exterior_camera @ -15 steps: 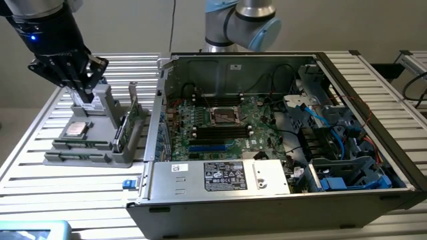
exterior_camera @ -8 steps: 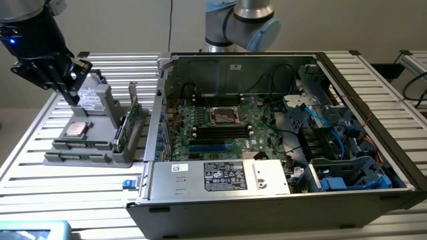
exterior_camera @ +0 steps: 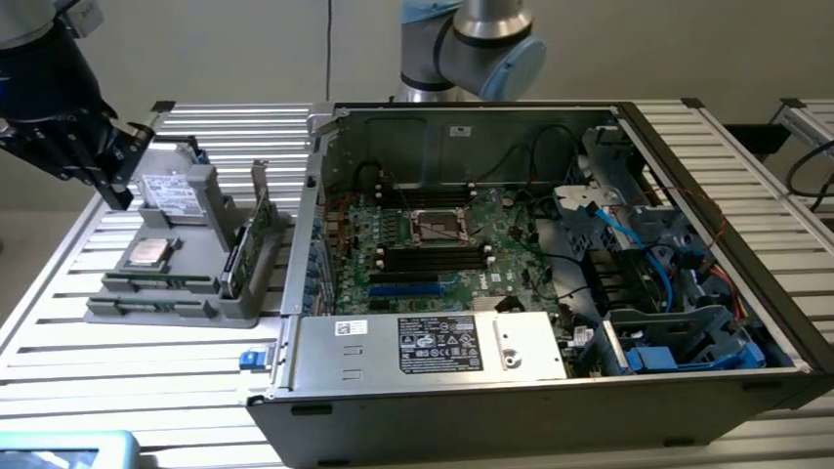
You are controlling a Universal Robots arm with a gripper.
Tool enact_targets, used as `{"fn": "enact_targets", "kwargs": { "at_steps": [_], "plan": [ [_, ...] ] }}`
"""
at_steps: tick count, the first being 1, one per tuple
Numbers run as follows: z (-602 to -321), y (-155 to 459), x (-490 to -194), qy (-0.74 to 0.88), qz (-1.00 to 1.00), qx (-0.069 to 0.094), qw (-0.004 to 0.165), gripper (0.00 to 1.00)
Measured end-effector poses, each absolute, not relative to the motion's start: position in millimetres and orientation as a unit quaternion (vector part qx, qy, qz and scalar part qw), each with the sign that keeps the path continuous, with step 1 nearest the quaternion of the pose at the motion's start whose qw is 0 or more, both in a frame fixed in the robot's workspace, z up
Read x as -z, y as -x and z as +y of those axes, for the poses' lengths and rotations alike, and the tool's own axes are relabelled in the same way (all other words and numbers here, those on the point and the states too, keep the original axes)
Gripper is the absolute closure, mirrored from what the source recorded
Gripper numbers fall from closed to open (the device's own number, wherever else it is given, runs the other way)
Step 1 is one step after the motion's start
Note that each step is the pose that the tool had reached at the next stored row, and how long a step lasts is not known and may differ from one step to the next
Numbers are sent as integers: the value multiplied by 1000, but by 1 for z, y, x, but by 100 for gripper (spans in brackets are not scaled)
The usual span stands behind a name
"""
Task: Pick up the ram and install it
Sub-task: 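Reach for the ram, then pick up the ram and move it above insertion slot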
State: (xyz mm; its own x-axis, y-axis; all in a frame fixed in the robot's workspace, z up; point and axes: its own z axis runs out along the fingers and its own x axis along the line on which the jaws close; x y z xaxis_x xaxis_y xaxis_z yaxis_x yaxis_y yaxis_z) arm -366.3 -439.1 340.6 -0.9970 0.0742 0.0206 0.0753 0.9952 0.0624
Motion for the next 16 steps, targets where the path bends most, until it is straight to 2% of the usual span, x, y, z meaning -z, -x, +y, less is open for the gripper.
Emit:
{"fn": "enact_targets", "kwargs": {
  "at_steps": [16],
  "plan": [
    [-438,369,-339,-32,-999,38,11,89]
  ]
}}
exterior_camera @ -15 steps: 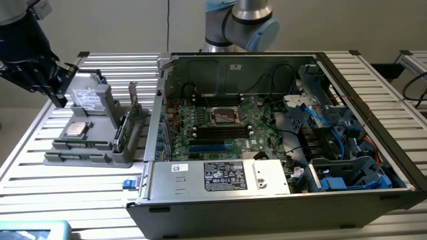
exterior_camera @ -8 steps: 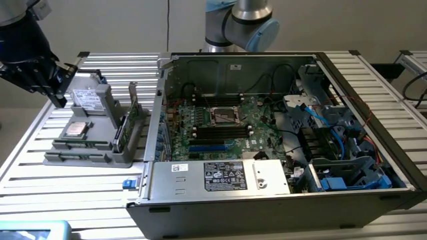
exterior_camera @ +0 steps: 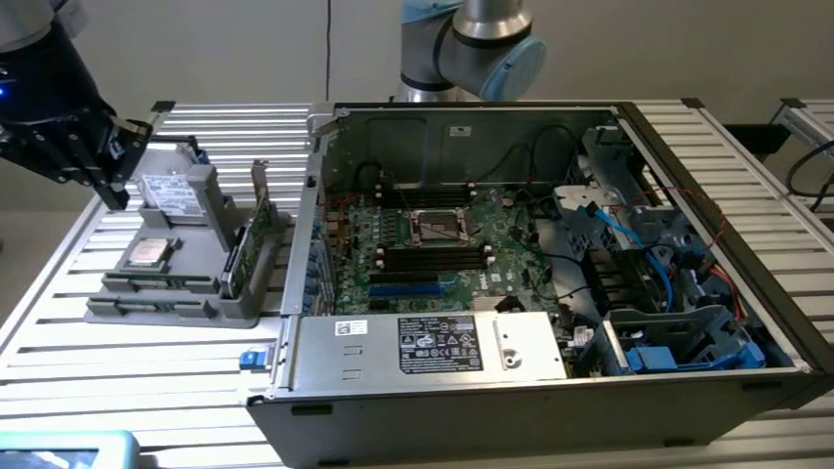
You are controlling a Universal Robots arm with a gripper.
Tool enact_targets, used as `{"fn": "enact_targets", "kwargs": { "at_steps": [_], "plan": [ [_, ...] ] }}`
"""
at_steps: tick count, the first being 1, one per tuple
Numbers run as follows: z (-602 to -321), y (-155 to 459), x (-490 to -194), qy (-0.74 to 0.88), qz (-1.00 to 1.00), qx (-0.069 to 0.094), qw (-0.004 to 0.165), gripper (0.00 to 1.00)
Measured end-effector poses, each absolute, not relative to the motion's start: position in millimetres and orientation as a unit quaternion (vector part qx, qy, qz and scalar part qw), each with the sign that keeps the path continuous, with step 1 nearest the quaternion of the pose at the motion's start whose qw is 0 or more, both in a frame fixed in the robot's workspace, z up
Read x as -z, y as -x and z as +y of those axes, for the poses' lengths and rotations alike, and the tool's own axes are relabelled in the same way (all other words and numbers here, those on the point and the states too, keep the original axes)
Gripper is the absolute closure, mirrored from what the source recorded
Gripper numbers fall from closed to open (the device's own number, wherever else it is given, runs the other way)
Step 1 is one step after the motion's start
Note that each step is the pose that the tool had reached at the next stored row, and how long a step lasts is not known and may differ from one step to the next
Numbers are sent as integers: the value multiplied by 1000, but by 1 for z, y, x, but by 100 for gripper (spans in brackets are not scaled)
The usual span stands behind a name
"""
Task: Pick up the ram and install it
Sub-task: 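Pick up the ram and move it above insertion slot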
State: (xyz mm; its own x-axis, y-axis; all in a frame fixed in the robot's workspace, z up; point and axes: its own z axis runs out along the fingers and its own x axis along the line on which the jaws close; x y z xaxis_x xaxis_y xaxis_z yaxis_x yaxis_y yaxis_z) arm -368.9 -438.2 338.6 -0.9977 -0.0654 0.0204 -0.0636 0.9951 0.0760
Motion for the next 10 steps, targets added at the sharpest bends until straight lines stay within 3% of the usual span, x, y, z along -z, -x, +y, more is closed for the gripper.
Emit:
{"fn": "enact_targets", "kwargs": {
  "at_steps": [10],
  "plan": [
    [-438,369,-339,-122,-992,36,15,89]
  ]
}}
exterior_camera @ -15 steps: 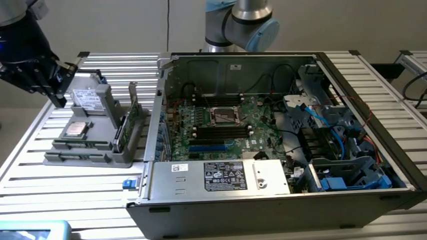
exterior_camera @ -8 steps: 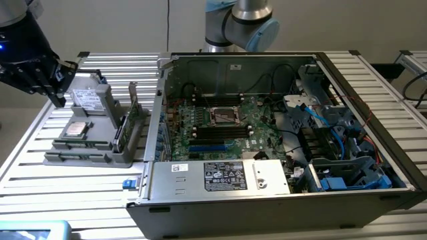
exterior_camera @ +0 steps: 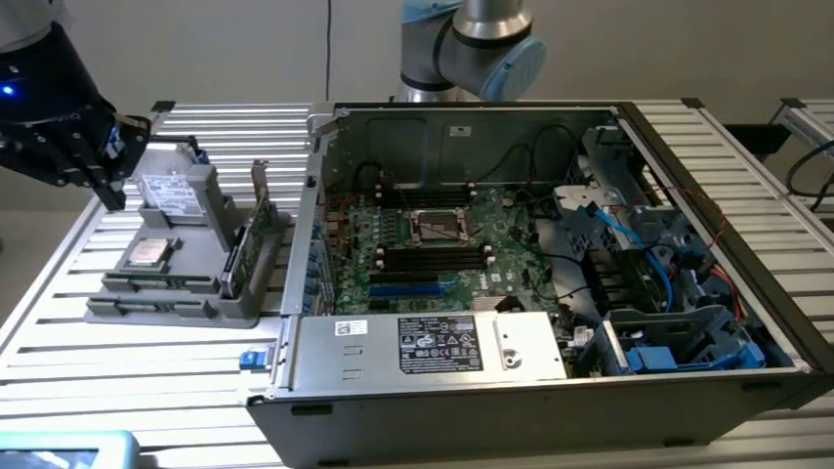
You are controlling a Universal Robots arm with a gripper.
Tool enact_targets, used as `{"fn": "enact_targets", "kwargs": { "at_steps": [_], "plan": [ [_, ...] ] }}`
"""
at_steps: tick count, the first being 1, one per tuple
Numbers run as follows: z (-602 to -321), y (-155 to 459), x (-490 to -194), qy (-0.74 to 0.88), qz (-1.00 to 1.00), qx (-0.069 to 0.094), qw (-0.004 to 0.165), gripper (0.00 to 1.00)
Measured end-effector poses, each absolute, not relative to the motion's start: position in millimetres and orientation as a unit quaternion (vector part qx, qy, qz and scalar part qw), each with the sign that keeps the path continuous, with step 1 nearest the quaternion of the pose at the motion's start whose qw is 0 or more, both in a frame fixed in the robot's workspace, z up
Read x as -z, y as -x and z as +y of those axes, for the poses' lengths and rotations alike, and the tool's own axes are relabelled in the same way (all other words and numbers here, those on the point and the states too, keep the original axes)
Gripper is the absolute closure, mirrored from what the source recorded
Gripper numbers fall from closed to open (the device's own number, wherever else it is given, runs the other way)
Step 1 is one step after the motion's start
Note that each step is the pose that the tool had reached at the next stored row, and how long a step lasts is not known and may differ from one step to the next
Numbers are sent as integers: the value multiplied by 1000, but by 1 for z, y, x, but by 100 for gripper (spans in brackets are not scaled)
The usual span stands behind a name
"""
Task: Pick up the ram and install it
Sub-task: 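Pick up the ram and move it above insertion slot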
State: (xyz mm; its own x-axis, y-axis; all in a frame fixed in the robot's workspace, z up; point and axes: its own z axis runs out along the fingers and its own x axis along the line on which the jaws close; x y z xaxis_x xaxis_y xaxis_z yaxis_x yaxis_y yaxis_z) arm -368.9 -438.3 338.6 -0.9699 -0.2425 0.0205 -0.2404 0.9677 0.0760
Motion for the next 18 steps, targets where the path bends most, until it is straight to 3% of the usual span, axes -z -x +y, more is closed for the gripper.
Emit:
{"fn": "enact_targets", "kwargs": {
  "at_steps": [18],
  "plan": [
    [-438,369,-339,-282,-959,34,21,89]
  ]
}}
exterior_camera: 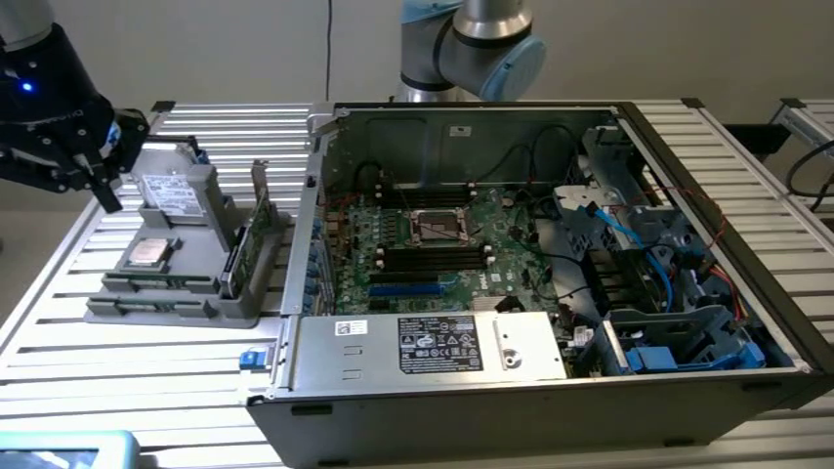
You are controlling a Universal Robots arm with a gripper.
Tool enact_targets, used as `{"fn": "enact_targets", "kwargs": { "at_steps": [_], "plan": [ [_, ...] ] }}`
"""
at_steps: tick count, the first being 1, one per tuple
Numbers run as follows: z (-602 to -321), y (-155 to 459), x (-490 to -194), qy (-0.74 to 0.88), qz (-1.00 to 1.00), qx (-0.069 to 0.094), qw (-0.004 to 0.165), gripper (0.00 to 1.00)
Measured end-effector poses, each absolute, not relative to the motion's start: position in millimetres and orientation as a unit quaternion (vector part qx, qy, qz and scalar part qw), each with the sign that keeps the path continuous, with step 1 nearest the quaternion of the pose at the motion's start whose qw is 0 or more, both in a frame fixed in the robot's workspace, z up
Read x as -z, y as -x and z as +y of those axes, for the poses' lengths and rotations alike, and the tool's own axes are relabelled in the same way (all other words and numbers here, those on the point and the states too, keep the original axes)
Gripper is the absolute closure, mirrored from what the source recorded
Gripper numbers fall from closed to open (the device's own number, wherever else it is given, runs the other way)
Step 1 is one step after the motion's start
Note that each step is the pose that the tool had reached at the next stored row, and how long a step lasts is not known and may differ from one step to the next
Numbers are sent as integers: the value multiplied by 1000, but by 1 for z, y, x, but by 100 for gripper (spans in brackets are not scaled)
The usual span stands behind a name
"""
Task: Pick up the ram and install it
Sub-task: 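Pick up the ram and move it above insertion slot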
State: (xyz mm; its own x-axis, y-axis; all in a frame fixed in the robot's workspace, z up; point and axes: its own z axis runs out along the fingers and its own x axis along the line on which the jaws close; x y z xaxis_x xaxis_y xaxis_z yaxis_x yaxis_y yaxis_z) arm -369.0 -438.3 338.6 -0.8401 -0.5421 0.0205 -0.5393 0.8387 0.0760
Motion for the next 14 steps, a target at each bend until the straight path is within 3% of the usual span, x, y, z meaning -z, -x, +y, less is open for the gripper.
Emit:
{"fn": "enact_targets", "kwargs": {
  "at_steps": [14],
  "plan": [
    [-438,369,-339,-402,-915,29,21,89]
  ]
}}
